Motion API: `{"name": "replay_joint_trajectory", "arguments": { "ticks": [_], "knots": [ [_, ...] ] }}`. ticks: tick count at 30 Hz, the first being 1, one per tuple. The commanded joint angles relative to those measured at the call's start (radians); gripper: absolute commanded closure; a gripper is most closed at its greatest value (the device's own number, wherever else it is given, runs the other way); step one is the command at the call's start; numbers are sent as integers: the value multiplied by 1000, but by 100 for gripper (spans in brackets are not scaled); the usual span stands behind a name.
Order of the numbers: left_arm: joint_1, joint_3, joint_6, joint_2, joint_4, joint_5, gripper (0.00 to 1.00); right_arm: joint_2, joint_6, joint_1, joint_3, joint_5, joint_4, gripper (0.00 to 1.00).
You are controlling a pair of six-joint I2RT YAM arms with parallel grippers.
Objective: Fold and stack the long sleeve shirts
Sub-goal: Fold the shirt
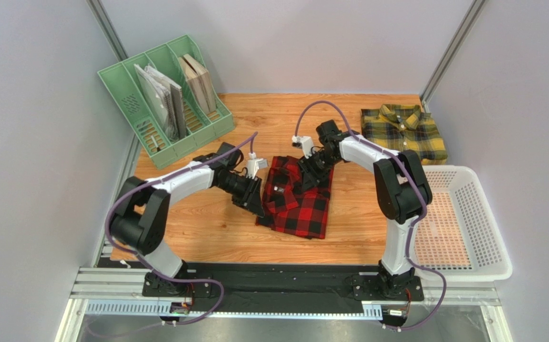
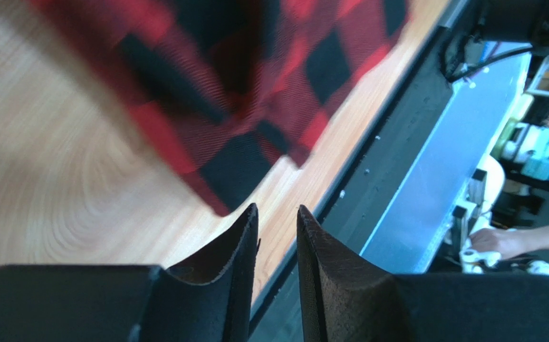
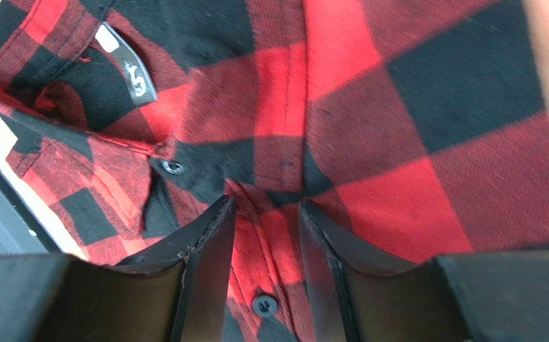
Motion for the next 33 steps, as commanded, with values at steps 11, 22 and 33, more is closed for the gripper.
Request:
{"name": "replay_joint_trajectory", "arguments": {
  "ticks": [11,22,33],
  "knots": [
    [145,485,82,428,-115,-135,78,-240,115,-61,-265,-340,-187,47],
    [57,251,190,185,-186,-3,52,-277,17,-179,-119,-96,-111,41],
    [78,477,214,466,-282,-186,75,-128,13,-185,-182,-58,-115,45]
  ]
}}
